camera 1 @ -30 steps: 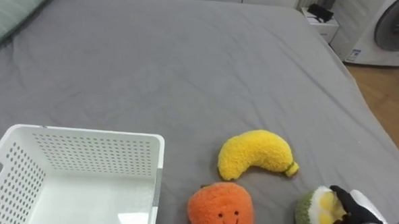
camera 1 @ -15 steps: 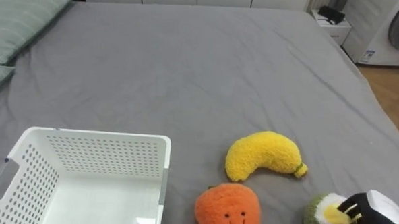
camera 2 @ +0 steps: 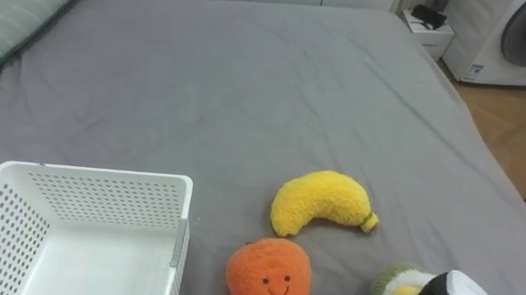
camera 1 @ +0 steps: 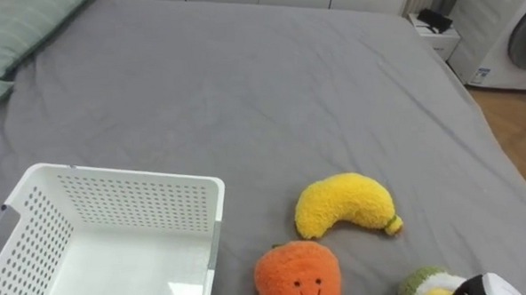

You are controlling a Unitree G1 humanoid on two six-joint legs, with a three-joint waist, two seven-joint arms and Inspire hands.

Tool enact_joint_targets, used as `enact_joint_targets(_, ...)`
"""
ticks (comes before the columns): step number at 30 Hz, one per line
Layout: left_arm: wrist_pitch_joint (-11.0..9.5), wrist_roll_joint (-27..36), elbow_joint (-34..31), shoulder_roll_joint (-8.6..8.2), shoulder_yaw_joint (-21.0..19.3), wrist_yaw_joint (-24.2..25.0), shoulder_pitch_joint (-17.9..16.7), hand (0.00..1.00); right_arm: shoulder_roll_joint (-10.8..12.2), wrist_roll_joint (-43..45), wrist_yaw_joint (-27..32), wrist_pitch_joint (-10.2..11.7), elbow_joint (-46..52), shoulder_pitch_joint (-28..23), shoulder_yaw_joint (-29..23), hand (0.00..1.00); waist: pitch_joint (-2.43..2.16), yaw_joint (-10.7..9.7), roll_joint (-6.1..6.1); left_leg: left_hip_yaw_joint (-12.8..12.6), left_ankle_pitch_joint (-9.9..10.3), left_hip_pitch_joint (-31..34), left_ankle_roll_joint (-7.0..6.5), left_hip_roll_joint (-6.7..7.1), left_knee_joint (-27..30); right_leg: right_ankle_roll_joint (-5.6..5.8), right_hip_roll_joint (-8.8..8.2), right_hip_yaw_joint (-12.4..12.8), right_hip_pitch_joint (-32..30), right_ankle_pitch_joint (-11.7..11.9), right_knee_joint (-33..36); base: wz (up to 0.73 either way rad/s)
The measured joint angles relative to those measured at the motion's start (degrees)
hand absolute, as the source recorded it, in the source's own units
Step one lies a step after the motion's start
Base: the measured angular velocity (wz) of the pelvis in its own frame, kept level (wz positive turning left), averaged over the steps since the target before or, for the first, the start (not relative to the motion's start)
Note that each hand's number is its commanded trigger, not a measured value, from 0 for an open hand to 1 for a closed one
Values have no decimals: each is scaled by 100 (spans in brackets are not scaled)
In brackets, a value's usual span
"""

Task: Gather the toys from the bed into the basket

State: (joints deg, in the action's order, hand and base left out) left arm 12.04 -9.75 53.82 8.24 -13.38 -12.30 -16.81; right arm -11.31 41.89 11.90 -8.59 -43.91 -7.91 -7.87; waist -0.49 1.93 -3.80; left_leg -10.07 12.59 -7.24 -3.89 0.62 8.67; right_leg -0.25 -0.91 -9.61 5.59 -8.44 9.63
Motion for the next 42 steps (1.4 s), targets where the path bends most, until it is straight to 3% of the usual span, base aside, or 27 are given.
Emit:
enact_joint_targets(9,-92,9,0,5,-11,115,-16,0,-28,-110,-184,89,414,10,-180,100,-5,-37,-9,1,-2,-8,-2,6,10,0,-9,-30,2,0,23,-1)
enact_joint_targets(10,-107,13,6,4,-11,173,-13,0,-29,-110,-294,89,646,11,-248,100,-13,-38,-36,-13,-2,-15,-2,5,9,0,-7,16,-2,0,28,-7)
enact_joint_targets(12,-130,14,36,-6,-14,181,-13,0,-30,-94,-342,84,1052,11,-278,100,23,-47,-40,-32,-2,-13,-2,4,6,0,-5,26,-15,0,31,-6)
enact_joint_targets(14,-172,134,42,-5,-4,181,3,0,-37,-98,-357,71,1889,14,-279,100,13,-142,-66,-38,-3,64,-4,4,11,1,-9,25,-97,0,45,0)
enact_joint_targets(17,-267,301,37,2,2,194,3,0,-122,-121,-360,107,2683,26,-278,100,35,-165,-42,-37,-3,66,-4,1,-4,1,-2,43,-98,0,29,0)
enact_joint_targets(25,-381,336,250,-33,5,181,139,0,-124,-116,-579,92,3998,152,-227,100,25,-86,-71,-84,-6,162,-4,7,-19,7,9,114,-262,3,29,-4)
enact_joint_targets(31,-399,337,223,-84,22,183,167,0,-135,-140,-710,87,4756,321,-225,100,69,-36,2,-91,-6,169,-4,1,-30,7,9,121,-273,3,26,-1)
enact_joint_targets(42,-520,338,387,-79,22,282,231,0,-137,-341,-1231,-102,5787,870,138,100,28,63,-31,-90,-6,174,-4,2,-19,7,9,107,-260,3,42,1)
